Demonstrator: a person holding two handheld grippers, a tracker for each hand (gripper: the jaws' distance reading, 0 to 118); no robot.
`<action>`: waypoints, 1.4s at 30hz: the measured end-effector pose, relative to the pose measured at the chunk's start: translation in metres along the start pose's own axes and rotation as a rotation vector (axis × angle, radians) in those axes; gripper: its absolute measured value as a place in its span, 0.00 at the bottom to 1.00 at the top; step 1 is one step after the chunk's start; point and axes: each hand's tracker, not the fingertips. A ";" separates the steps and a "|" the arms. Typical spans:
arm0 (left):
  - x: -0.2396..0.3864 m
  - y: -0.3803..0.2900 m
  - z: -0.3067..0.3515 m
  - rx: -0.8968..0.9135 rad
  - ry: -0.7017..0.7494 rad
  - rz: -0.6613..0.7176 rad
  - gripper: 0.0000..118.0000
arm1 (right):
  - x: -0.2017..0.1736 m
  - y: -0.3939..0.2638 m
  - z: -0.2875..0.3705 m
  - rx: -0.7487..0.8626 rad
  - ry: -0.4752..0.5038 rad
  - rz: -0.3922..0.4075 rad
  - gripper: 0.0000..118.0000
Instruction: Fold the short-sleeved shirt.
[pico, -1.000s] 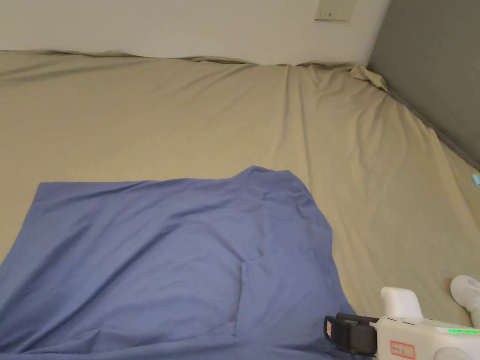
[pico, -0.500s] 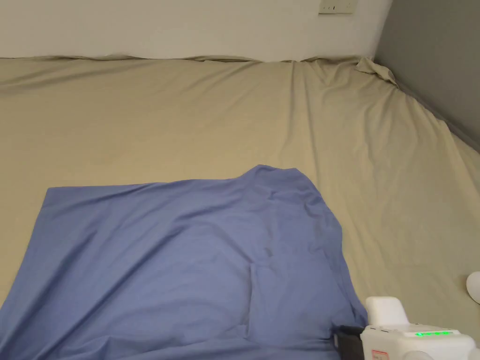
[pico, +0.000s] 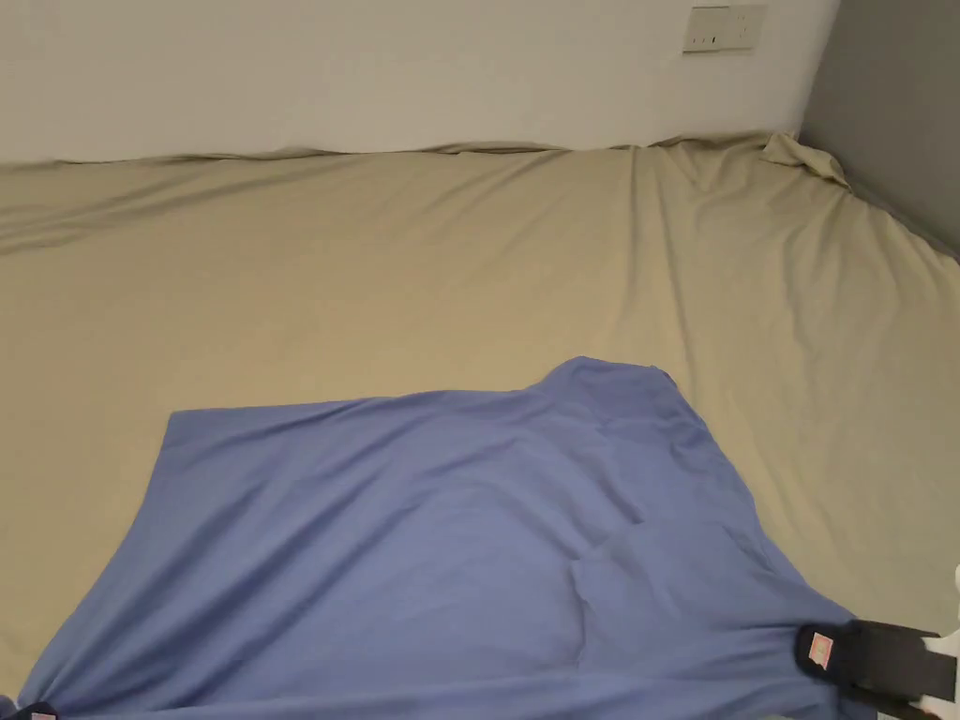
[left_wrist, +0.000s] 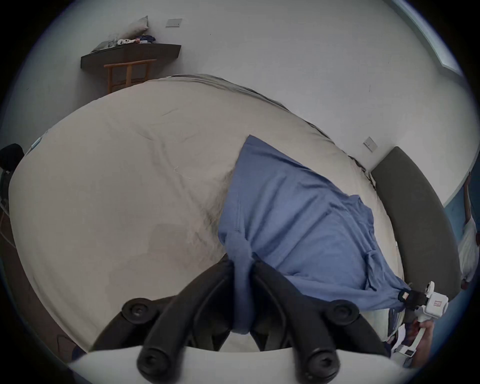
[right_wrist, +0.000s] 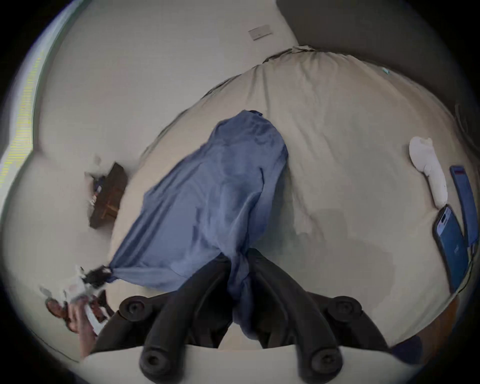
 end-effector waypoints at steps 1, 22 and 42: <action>0.001 0.003 0.000 0.001 0.000 0.011 0.01 | 0.000 0.006 -0.001 -0.002 0.017 -0.053 0.08; 0.071 0.097 -0.195 -0.112 0.178 -0.039 0.01 | -0.015 0.133 -0.182 -0.055 -0.241 -0.254 0.08; 0.092 0.112 -0.076 0.217 0.065 -0.314 1.00 | -0.104 0.123 -0.091 0.269 -0.322 0.485 1.00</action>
